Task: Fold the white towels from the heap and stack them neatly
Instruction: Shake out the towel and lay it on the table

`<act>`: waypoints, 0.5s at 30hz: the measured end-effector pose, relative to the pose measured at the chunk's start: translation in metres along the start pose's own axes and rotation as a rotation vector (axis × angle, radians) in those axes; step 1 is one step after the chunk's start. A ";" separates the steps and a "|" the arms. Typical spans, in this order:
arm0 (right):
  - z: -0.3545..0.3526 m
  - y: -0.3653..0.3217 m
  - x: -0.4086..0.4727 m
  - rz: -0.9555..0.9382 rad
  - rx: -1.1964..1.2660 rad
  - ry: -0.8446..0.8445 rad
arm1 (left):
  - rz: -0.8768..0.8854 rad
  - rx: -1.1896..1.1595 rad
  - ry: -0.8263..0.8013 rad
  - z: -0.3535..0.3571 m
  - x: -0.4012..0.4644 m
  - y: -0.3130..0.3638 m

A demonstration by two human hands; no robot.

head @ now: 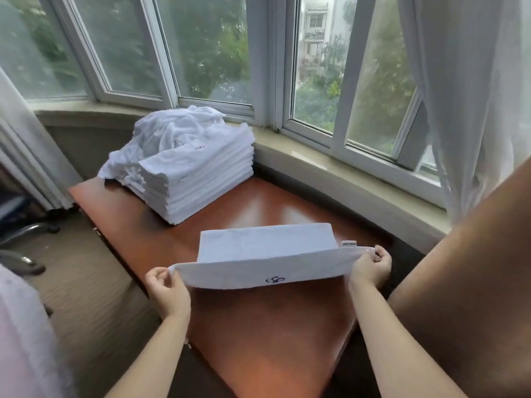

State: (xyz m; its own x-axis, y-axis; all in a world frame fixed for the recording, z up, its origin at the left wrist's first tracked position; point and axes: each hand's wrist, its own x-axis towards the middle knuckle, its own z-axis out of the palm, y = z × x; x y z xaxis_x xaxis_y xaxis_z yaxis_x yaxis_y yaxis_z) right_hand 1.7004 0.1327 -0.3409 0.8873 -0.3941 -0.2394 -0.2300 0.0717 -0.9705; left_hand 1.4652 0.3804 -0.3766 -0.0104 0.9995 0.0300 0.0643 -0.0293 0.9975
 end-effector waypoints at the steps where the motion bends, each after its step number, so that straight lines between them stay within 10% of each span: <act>1: -0.011 0.015 -0.002 0.041 -0.033 -0.002 | -0.044 0.040 0.003 -0.009 -0.009 -0.014; 15: 0.067 0.017 0.036 0.021 -0.196 0.026 | -0.001 0.159 -0.109 0.049 0.069 -0.013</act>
State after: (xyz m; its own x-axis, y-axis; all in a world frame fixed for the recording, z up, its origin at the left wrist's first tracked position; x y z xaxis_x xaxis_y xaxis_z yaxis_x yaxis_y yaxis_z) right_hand 1.7551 0.1809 -0.3681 0.8713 -0.4184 -0.2567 -0.3245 -0.0986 -0.9407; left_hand 1.5125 0.4508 -0.3909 0.0967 0.9952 0.0129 0.2214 -0.0342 0.9746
